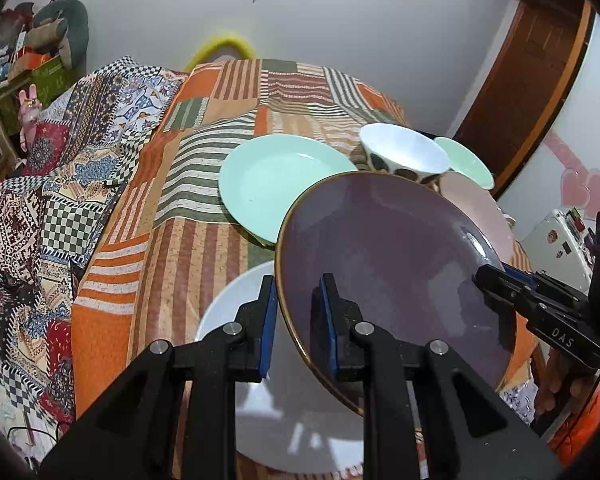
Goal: Organize plates and bowls
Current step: 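Lift the purple plate off the white plate with both grippers and lower it beside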
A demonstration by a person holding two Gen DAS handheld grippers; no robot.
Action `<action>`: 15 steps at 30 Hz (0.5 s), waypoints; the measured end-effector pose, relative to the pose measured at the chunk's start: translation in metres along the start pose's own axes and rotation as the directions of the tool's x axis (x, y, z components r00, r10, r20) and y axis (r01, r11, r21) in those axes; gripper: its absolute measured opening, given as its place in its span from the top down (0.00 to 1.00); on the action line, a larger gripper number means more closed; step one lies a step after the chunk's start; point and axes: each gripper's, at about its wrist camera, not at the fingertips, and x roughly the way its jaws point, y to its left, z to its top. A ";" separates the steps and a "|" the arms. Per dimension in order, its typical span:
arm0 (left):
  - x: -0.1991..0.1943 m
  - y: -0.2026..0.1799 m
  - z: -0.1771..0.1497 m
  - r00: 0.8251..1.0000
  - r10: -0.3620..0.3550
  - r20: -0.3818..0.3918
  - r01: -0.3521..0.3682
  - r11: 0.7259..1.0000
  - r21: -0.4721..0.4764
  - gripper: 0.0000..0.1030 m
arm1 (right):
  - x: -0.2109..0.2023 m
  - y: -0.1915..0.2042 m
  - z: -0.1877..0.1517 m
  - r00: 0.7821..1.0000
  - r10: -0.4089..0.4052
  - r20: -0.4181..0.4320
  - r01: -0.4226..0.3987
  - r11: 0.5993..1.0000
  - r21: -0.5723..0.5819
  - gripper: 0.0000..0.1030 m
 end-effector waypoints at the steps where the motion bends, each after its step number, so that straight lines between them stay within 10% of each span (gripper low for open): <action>1: -0.003 -0.004 -0.002 1.000 -0.001 0.000 0.001 1.000 0.006 0.80 | -0.003 -0.001 -0.001 1.000 -0.002 0.003 0.002 1.000 0.000 0.76; 15: -0.012 -0.047 -0.032 0.998 -0.024 -0.058 0.027 0.998 0.050 0.80 | -0.032 -0.024 -0.035 0.999 -0.036 -0.003 0.036 0.999 0.036 0.76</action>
